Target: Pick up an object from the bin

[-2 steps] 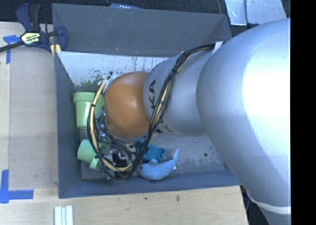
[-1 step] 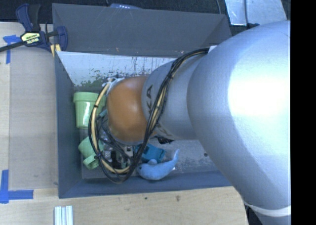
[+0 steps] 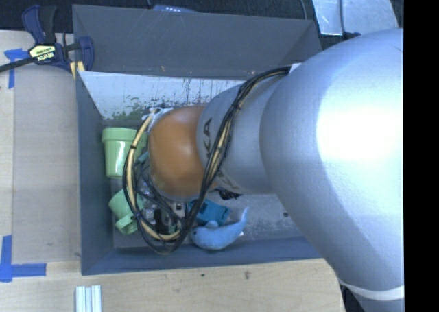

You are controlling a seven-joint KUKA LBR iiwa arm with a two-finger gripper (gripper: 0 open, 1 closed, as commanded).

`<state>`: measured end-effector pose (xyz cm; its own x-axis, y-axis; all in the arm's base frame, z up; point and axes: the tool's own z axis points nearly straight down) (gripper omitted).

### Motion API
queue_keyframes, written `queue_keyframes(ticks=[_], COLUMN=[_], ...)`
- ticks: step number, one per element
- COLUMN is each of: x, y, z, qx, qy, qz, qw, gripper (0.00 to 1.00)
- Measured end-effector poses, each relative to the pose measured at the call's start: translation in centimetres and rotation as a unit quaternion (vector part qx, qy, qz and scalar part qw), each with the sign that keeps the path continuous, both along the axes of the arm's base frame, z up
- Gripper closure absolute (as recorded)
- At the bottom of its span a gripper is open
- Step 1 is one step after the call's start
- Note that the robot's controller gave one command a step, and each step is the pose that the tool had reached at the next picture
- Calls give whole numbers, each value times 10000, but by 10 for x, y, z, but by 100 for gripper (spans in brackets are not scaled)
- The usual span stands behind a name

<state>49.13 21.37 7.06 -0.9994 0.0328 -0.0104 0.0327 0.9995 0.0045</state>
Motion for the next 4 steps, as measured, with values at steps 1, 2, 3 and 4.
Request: queue_keyframes(ticks=[1,2,3,4], x=[-1,-2,-1,-1], y=[-1,-1,-1,-1], z=[4,21,34,48], qx=[-7,-10,-2,-10], qy=[12,21,1,20], qz=[0,-1,-3,-3], qw=[10000,10000,10000,10000], gripper=[100,100,100,100])
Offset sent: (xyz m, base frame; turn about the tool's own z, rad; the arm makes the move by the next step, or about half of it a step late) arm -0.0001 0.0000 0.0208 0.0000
